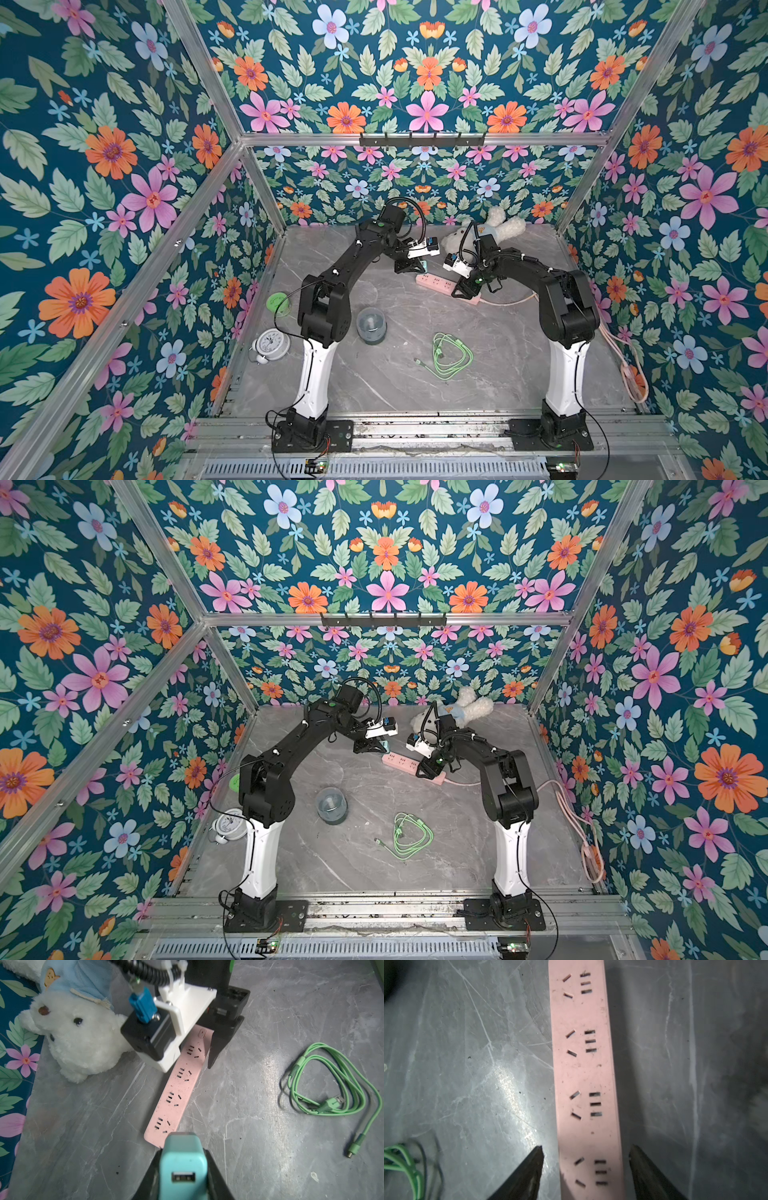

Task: Charge the cordless meat grinders
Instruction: Adjust the socket at the center of the board.

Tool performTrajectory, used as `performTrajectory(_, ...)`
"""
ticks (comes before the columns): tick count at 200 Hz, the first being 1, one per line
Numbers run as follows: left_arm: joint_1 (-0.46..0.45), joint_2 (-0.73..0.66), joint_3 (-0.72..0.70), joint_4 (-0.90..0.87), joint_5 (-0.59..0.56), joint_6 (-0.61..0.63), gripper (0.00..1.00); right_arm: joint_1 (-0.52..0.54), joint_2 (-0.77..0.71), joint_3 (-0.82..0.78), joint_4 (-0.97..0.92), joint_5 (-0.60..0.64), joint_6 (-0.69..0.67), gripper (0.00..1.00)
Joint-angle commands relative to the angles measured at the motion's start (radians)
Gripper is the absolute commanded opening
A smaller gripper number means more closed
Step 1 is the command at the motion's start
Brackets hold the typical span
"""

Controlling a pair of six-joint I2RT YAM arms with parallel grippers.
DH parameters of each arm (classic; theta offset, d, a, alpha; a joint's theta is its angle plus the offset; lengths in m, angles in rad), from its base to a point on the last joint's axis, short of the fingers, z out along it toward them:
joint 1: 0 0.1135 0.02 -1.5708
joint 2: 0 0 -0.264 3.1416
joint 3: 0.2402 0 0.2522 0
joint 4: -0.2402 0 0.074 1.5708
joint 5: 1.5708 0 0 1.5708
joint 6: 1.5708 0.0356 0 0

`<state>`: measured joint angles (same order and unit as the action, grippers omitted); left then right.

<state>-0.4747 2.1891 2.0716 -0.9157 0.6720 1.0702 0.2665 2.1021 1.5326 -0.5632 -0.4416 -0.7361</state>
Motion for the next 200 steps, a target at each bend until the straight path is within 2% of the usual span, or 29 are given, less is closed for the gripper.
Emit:
performTrajectory(1,0.004,-0.010,-0.008,0.004,0.021,0.003,0.09,0.011,0.028,0.027,-0.063,0.033,-0.050,0.69)
performTrajectory(18,0.005,-0.018,-0.026,0.021,0.017,-0.002,0.09,0.019,0.035,0.031,-0.061,0.040,-0.070,0.66)
performTrajectory(54,0.005,-0.021,-0.033,0.007,0.020,0.019,0.10,0.036,0.021,0.005,-0.034,0.038,-0.109,0.49)
performTrajectory(73,0.004,-0.014,-0.019,-0.020,0.020,0.022,0.10,0.038,-0.020,-0.047,0.001,0.018,-0.142,0.45)
performTrajectory(126,0.005,-0.009,-0.005,-0.063,0.026,0.046,0.10,0.045,-0.139,-0.189,0.010,-0.140,-0.351,0.48)
performTrajectory(169,0.005,-0.003,-0.024,-0.109,0.028,0.061,0.12,0.070,-0.105,-0.186,-0.022,-0.120,-0.389,0.50)
performTrajectory(200,-0.008,-0.010,-0.075,-0.094,0.000,0.084,0.11,0.095,-0.077,-0.160,-0.038,-0.087,-0.360,0.59)
